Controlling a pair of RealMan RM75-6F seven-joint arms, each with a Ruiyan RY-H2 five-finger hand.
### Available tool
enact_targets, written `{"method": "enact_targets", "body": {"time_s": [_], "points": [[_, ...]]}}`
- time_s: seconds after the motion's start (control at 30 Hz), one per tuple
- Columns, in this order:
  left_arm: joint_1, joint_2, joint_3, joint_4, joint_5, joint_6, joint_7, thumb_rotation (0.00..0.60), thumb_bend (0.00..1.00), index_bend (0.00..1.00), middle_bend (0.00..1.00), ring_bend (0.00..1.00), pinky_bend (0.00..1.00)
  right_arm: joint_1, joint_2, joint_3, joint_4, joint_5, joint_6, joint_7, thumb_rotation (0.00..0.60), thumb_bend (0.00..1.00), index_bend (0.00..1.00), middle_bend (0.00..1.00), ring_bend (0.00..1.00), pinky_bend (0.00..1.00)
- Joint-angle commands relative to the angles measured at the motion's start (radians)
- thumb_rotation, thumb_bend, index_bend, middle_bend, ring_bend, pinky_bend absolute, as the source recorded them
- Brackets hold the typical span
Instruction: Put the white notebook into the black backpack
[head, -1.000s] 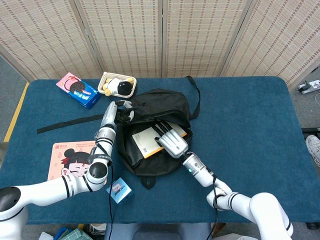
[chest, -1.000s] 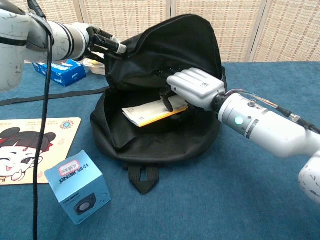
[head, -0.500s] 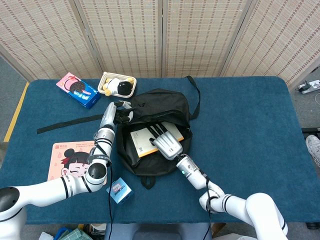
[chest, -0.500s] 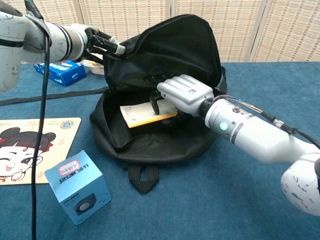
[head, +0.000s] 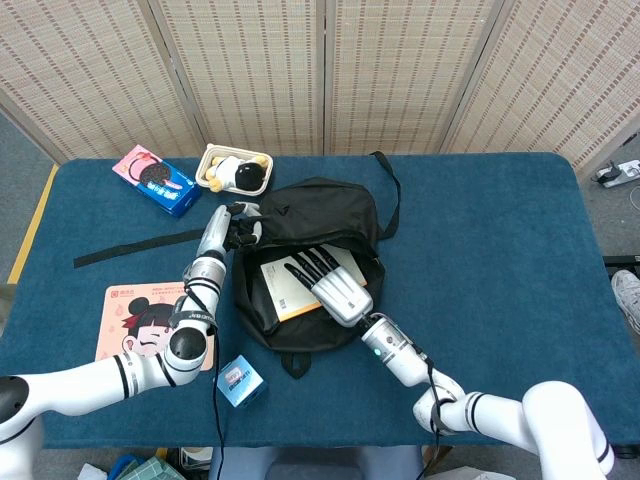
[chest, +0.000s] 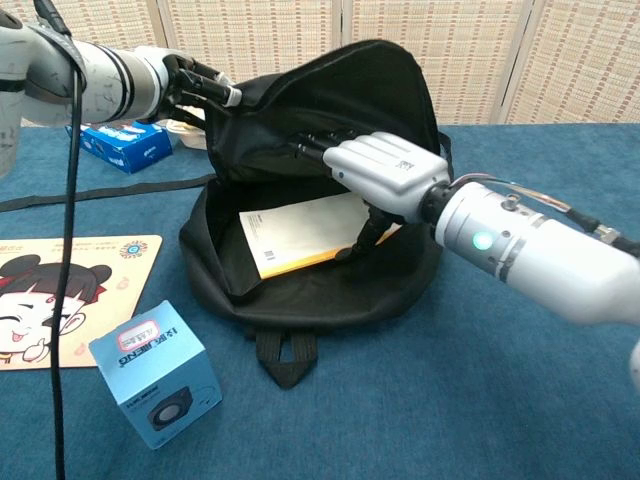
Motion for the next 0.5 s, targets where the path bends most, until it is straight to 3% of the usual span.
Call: {"method": "enact_targets", "body": {"time_s": [0.03,0.27,0.5], "points": [[0.021,0.026,0.007,-0.048,0.034,-0.018,-0.022,0.600,0.54,0.52,0.20,0.10,0.19,-0.049,0.143,-0.066,-0.152,-0.083,0.073,-0.026,0.600,0.03,0.00,0.00,0.00,0.00],[0.058,0.075,0.022,-0.132,0.093,-0.016,-0.054,0.600,0.49,0.22,0.14,0.07,0.18,-0.128,0.327,-0.122,-0.339,-0.131,0.159,-0.047,0.600,0.03,0.00,0.00,0.00,0.00],[0.117,0.156,0.056,-0.213,0.187,-0.007,-0.077,0.600,0.46,0.18,0.12,0.06,0.17,-0.201,0.457,-0.149,-0.434,-0.140,0.227,-0.032,0.600,0.03,0.00,0.00,0.00,0.00]]}}
